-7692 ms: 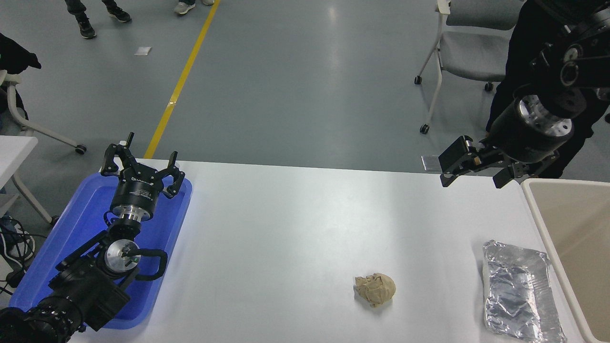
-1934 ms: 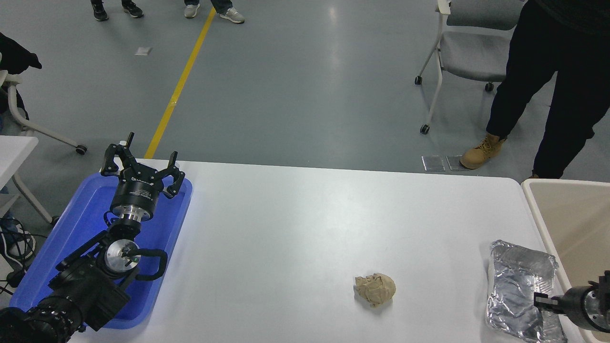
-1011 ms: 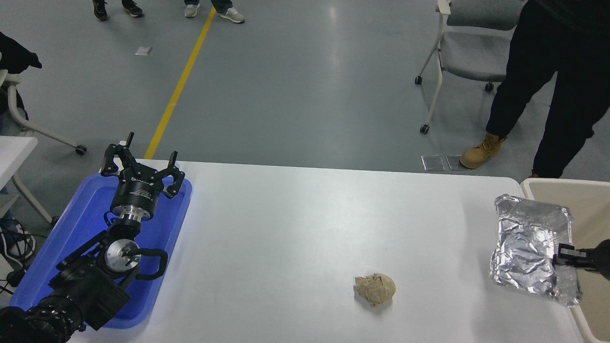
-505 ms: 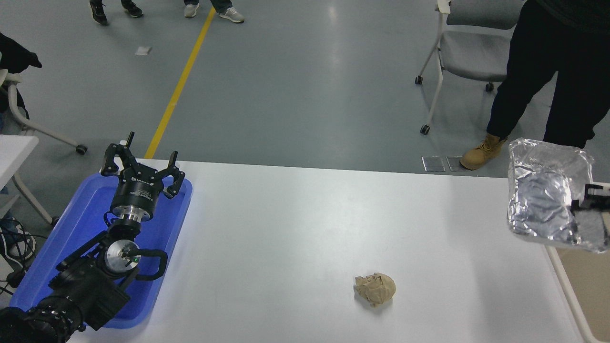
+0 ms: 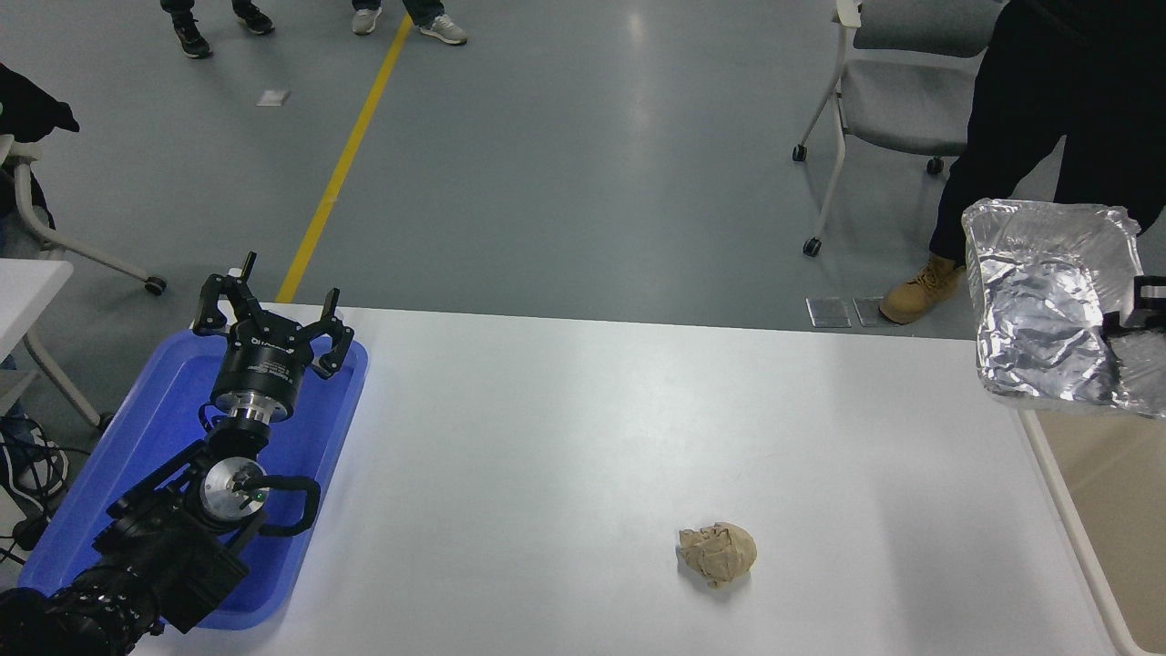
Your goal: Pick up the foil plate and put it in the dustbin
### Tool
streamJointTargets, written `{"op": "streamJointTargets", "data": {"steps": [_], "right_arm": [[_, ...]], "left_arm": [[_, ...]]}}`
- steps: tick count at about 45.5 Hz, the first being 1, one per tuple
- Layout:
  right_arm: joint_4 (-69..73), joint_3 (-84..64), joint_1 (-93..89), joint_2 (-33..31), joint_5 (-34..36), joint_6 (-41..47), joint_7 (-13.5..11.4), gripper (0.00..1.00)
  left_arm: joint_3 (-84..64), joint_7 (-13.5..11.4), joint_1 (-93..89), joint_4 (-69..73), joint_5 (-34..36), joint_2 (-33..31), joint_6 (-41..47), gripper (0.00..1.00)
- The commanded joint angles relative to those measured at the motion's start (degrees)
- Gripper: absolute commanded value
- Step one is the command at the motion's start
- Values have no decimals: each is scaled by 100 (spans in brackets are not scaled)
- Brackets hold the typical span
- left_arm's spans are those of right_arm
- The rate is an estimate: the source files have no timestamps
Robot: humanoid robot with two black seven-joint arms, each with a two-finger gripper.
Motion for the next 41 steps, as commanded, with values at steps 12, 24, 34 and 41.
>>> {"op": "streamJointTargets", "data": {"steps": [12, 24, 34, 41], "right_arm": [[-672, -134, -25, 240, -22, 7, -11, 0], [-2667, -301, -1317, 767, 663, -310, -11, 0], [-3661, -310, -2178, 934, 1164, -529, -11, 0], [-4039, -328, -2714, 996, 1595, -758, -20, 0]], "left_arm": [[0, 0, -5, 0, 0, 0, -2, 100], [0, 0, -5, 0, 0, 0, -2, 100], [0, 0, -5, 0, 0, 0, -2, 100], [0, 0, 4, 0, 0, 0, 7, 100]]}}
